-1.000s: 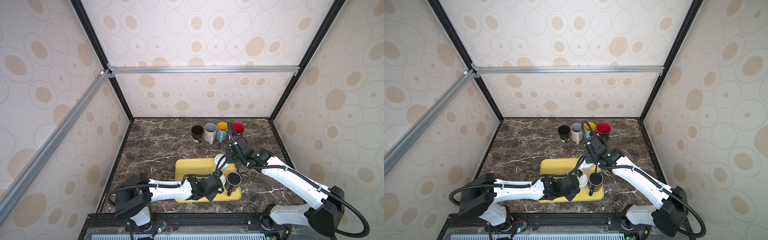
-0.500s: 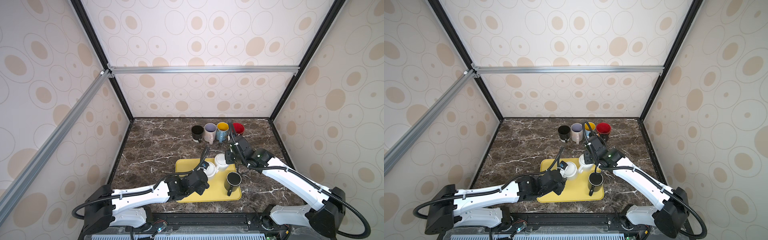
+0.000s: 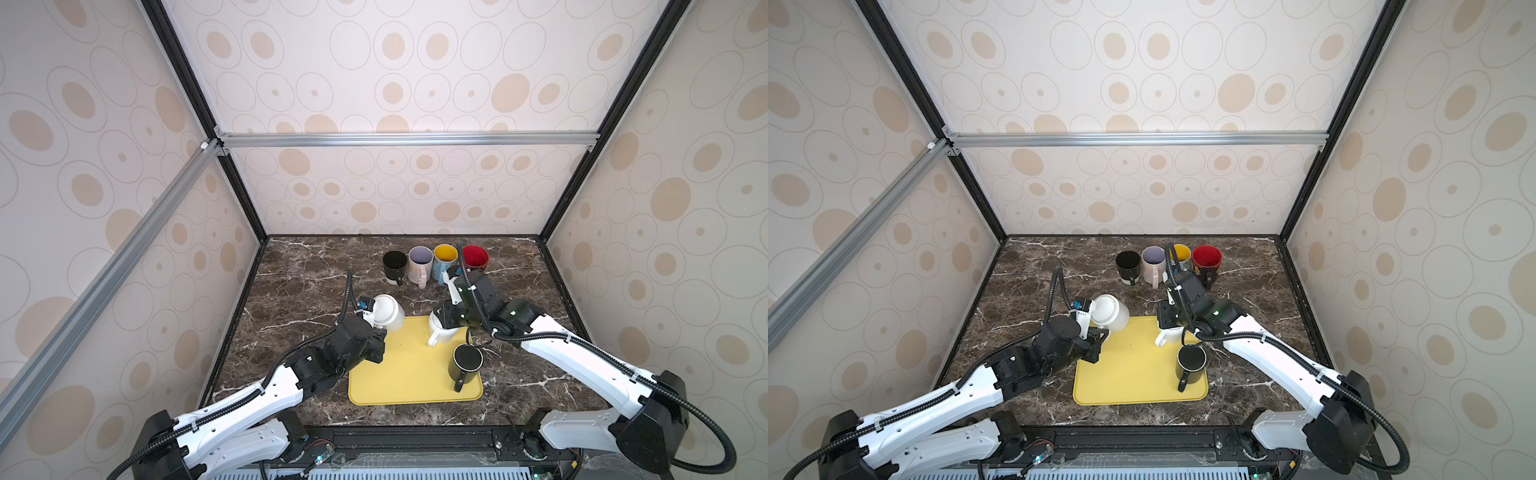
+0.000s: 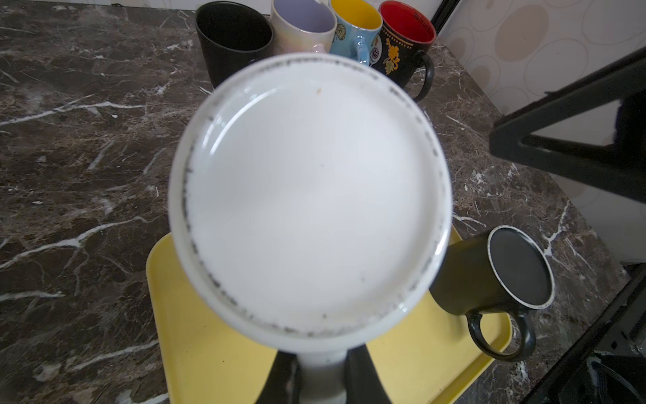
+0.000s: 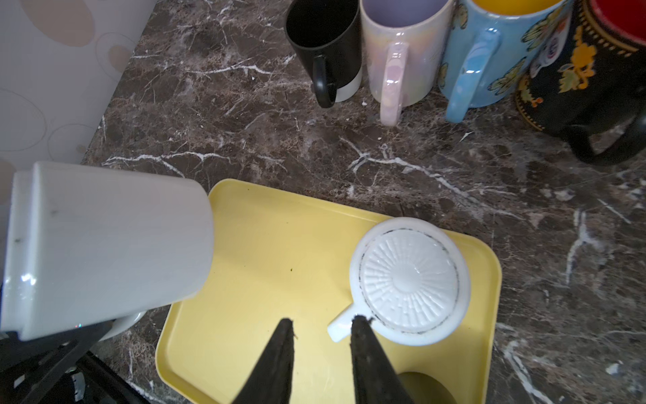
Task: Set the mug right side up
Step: 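Lift the white mug with the left gripper toward the right gripper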
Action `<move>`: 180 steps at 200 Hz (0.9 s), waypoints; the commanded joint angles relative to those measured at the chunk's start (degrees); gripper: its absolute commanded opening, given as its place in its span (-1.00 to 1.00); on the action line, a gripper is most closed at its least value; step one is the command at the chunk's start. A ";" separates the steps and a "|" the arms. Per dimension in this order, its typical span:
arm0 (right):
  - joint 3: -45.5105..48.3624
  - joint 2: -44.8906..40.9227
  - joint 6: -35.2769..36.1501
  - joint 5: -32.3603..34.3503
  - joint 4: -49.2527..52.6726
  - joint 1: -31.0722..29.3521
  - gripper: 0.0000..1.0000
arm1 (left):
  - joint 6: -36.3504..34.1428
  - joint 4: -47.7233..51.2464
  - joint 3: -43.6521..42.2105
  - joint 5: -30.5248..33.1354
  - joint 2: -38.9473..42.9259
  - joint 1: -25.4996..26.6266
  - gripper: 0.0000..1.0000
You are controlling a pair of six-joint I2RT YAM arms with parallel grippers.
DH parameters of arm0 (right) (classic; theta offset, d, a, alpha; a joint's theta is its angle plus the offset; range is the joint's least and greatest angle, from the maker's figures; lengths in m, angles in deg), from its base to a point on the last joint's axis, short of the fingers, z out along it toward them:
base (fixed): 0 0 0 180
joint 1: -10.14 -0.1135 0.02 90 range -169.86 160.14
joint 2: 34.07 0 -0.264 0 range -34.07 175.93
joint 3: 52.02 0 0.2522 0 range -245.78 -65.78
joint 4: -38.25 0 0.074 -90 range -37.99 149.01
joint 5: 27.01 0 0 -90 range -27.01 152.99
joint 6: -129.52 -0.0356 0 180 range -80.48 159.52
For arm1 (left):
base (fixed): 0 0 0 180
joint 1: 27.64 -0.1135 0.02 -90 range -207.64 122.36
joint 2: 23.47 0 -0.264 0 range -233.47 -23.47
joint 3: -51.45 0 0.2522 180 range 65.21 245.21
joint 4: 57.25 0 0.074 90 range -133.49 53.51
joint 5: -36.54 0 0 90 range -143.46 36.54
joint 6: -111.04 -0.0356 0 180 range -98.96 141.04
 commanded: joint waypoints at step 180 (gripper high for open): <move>11.09 -0.68 -9.16 -25.76 -24.91 0.21 -0.35 | 2.67 -6.85 8.06 -0.79 -1.81 -4.23 -1.00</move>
